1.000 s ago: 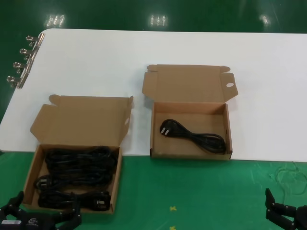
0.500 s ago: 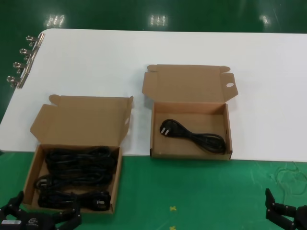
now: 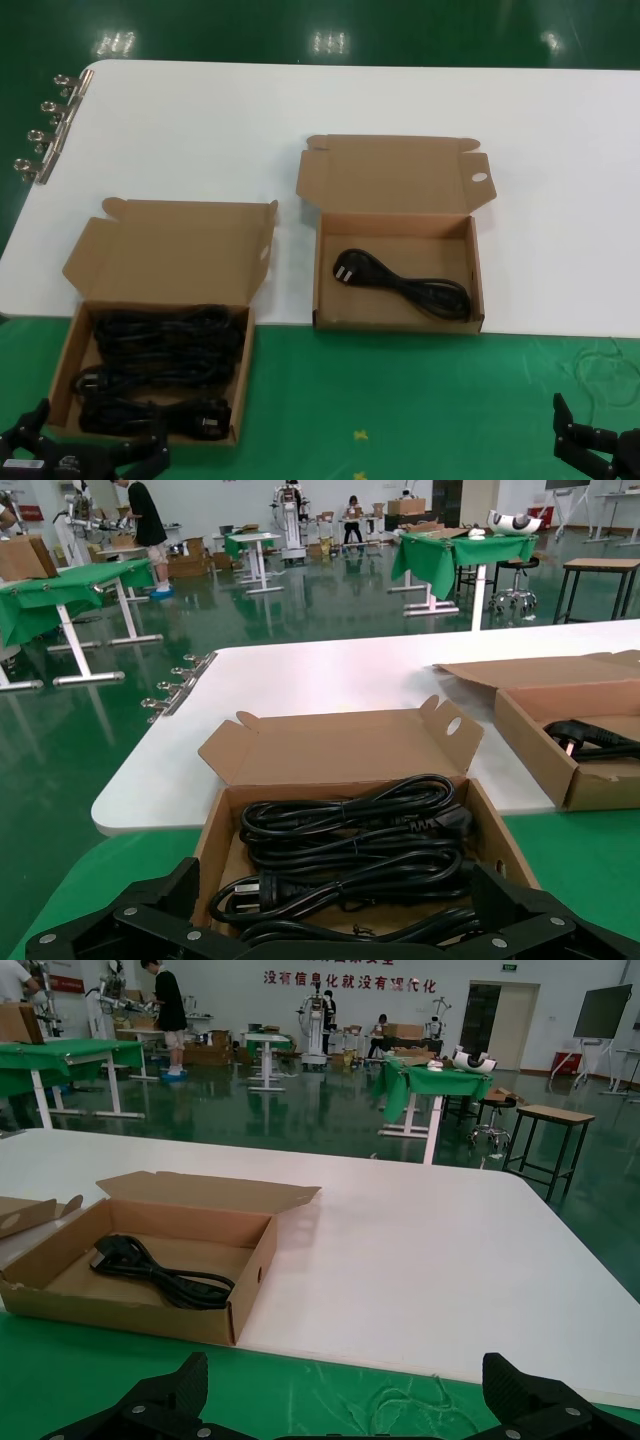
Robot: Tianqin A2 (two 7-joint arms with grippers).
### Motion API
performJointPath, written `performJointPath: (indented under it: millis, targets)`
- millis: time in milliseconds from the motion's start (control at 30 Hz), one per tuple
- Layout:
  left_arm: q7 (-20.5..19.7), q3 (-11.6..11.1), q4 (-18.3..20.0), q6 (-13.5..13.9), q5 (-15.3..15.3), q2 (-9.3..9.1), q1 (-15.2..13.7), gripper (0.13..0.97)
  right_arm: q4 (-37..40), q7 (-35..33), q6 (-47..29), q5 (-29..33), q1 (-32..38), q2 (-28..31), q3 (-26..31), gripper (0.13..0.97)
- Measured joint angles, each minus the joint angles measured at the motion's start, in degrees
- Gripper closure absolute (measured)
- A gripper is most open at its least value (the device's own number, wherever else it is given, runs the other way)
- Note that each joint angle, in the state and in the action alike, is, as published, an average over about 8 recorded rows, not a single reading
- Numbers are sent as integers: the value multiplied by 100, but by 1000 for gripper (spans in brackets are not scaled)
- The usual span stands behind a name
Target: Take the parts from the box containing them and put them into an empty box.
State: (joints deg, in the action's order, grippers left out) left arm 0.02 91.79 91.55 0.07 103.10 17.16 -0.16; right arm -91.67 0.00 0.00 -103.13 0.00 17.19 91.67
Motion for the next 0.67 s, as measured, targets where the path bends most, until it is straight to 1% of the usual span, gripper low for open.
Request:
performJointPath:
  millis: [667]
  targets:
    - [0, 0, 0, 0, 0, 0, 0, 132, 0, 0, 0, 0, 0, 0, 0, 129]
